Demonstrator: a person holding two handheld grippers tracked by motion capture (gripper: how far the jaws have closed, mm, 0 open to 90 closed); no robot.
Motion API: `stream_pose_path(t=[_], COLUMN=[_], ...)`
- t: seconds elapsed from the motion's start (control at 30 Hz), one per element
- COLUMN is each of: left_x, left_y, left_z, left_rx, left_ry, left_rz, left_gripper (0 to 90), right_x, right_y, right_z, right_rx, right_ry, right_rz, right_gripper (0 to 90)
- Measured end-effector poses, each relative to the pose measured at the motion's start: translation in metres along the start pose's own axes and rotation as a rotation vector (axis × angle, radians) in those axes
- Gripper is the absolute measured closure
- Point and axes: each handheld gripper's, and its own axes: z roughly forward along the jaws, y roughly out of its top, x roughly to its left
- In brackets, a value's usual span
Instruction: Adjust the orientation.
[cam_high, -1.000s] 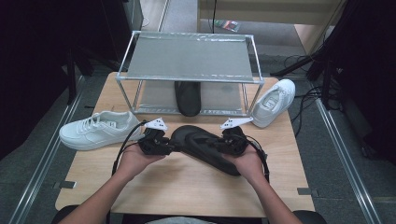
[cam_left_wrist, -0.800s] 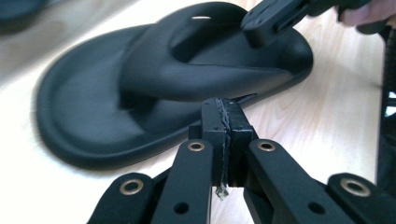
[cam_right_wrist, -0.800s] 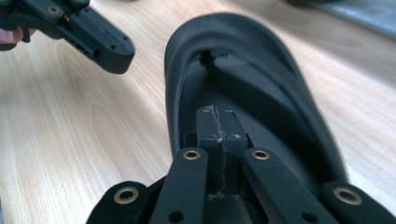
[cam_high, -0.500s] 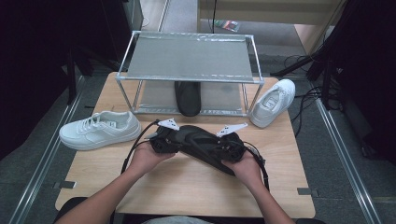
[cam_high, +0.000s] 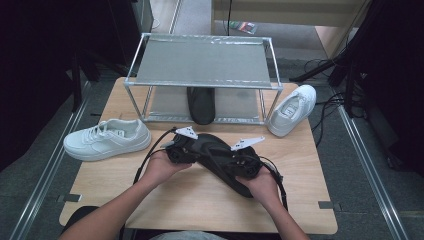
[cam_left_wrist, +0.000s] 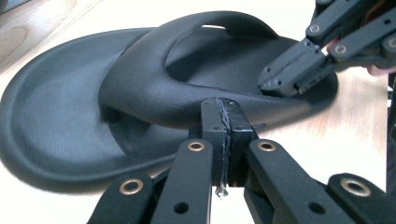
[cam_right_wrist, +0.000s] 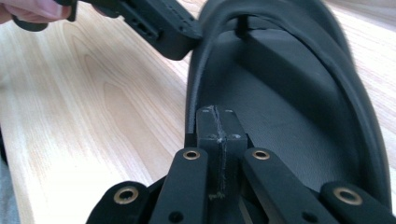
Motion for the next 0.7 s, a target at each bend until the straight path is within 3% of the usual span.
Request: stream_pose_path(t=[0.7], left_x=[0.002], left_y=[0.002], left_z=[0.002], left_rx=[-0.015], left_ry=[0.011], left_rz=[-0.008], left_gripper=[88.9], right_x=[0.015], right_y=[0.001], right_z=[0.01], right_rx=[-0.019], right_ry=[0.027], right_rz=[0.008], right_gripper=[90.0])
